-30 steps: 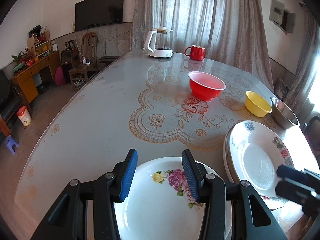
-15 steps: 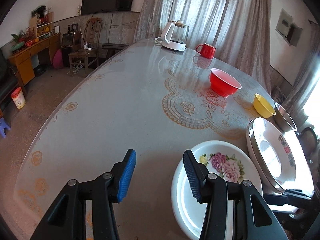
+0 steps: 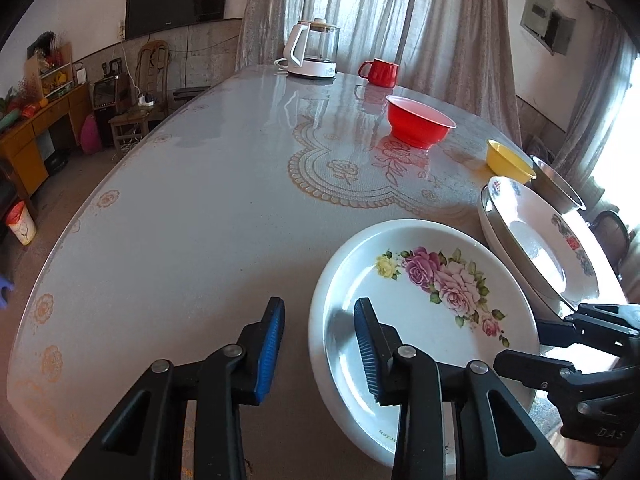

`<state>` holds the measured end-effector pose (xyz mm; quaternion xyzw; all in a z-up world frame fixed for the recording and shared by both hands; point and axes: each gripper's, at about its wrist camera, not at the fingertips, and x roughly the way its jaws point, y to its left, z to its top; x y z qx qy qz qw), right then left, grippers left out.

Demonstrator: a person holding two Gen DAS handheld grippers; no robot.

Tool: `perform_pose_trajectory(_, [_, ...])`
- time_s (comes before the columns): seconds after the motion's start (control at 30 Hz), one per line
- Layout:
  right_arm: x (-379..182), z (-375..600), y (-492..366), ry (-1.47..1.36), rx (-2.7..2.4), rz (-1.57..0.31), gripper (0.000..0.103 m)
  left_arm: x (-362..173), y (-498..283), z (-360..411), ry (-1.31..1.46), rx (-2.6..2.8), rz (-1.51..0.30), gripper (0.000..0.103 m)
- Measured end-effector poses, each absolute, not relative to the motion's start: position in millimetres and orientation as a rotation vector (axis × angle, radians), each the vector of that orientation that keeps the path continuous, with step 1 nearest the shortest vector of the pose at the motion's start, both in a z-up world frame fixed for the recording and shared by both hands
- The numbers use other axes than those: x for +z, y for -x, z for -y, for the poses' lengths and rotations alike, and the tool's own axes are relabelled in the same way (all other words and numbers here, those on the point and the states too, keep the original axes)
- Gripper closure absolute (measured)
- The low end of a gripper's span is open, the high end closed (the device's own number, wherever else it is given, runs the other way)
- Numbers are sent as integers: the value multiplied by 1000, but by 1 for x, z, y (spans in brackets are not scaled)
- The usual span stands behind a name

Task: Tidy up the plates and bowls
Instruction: 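Grasp the rose-pattern plate rim and lift it toward the plate stack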

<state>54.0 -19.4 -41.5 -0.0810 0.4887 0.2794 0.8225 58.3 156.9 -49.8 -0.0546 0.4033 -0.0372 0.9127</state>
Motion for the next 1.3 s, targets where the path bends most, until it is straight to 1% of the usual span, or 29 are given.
perform_pose_trajectory(0.13, [-43, 13, -52, 225, 550, -1020, 66, -50, -55, -146, 55, -71, -808, 66])
perform_pose_trajectory(0.27, [-43, 10, -52, 262, 527, -996, 64, -50, -55, -146, 66, -75, -812, 66])
perform_pose_trajectory(0.5, [-45, 11, -55, 250, 540, -975, 63, -50, -55, -145, 58, -79, -824, 67])
perform_pose_trajectory(0.77, [-49, 17, -55, 185, 578, -948, 64, -40, -46, -168, 121, -62, -810, 67])
perform_pose_trajectory(0.97, [-49, 17, -55, 184, 579, -946, 64, -46, -41, -176, 150, -133, -843, 67])
perform_pose_trajectory(1.07, [-49, 15, -56, 187, 570, -951, 64, -51, -42, -160, 156, -185, -854, 75])
perform_pose_trajectory(1.13, [-49, 16, -55, 186, 563, -943, 64, -51, -38, -153, 105, -157, -826, 76])
perform_pose_trajectory(1.2, [-48, 18, -55, 176, 549, -933, 68, -50, -38, -159, 155, -158, -828, 81])
perform_pose_trajectory(1.23, [-48, 20, -55, 165, 547, -928, 70, -50, -38, -163, 187, -164, -828, 82])
perform_pose_trajectory(1.3, [-46, 25, -57, 129, 548, -926, 77, -50, -35, -168, 213, -167, -817, 82])
